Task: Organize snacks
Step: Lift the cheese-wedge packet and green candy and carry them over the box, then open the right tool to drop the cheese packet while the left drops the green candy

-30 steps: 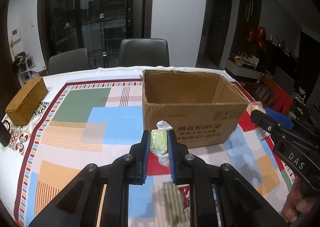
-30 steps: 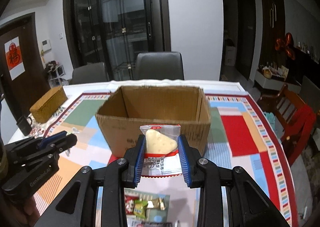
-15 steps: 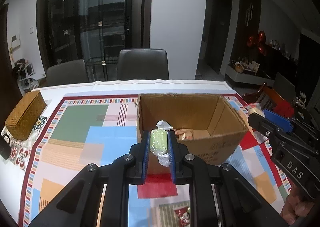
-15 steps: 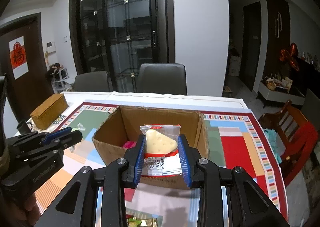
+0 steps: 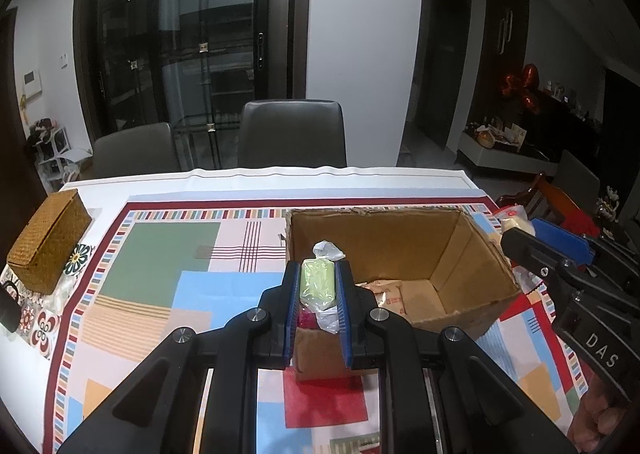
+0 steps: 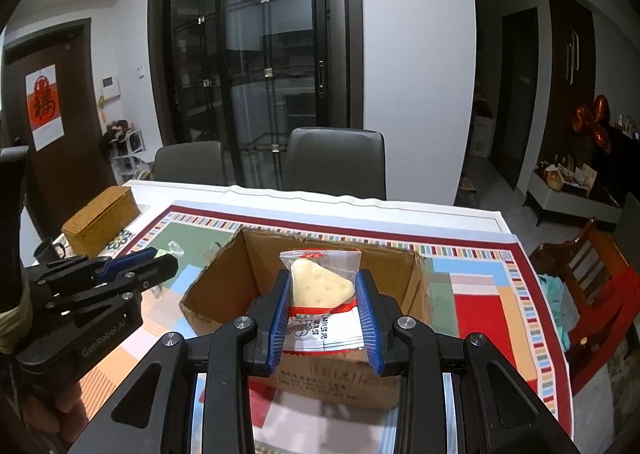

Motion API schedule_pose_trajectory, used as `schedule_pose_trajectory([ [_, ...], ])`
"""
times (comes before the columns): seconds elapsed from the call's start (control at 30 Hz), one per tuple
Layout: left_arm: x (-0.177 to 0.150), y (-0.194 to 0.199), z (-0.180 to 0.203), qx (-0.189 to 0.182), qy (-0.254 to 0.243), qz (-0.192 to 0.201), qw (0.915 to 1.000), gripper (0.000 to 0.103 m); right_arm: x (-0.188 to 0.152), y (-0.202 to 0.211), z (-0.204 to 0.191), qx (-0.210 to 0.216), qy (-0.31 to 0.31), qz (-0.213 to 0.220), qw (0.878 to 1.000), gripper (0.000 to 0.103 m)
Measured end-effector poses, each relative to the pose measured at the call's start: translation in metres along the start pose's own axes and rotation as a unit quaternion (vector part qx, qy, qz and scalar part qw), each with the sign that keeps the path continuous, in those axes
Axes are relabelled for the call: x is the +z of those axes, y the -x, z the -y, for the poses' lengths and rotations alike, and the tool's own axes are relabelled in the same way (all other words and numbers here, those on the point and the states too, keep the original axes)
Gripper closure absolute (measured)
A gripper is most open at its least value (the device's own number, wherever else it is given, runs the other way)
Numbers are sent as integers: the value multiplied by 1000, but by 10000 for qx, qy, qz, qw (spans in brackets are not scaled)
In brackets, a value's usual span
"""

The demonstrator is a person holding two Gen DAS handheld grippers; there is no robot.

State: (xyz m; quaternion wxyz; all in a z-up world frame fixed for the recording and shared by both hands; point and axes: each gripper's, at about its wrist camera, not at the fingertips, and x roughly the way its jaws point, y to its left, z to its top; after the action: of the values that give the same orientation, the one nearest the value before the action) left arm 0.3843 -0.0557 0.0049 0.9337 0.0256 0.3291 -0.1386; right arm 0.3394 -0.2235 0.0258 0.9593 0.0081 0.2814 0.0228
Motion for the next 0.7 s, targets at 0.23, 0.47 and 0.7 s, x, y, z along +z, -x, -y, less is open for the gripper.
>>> schedule_pose_trajectory([
  [0.23, 10, -11, -3, 6, -11, 5, 10000, 85, 9, -16, 0, 1, 57, -25, 10000, 69],
  [0.47, 16, -26, -6, -12, 5, -46, 10000, 85, 16, -32, 2, 6, 80, -67, 9999, 69],
  [0.7, 16, -44, -9, 12, 46, -176, 9998, 85, 18, -53, 1, 49, 140, -215, 9997, 69],
])
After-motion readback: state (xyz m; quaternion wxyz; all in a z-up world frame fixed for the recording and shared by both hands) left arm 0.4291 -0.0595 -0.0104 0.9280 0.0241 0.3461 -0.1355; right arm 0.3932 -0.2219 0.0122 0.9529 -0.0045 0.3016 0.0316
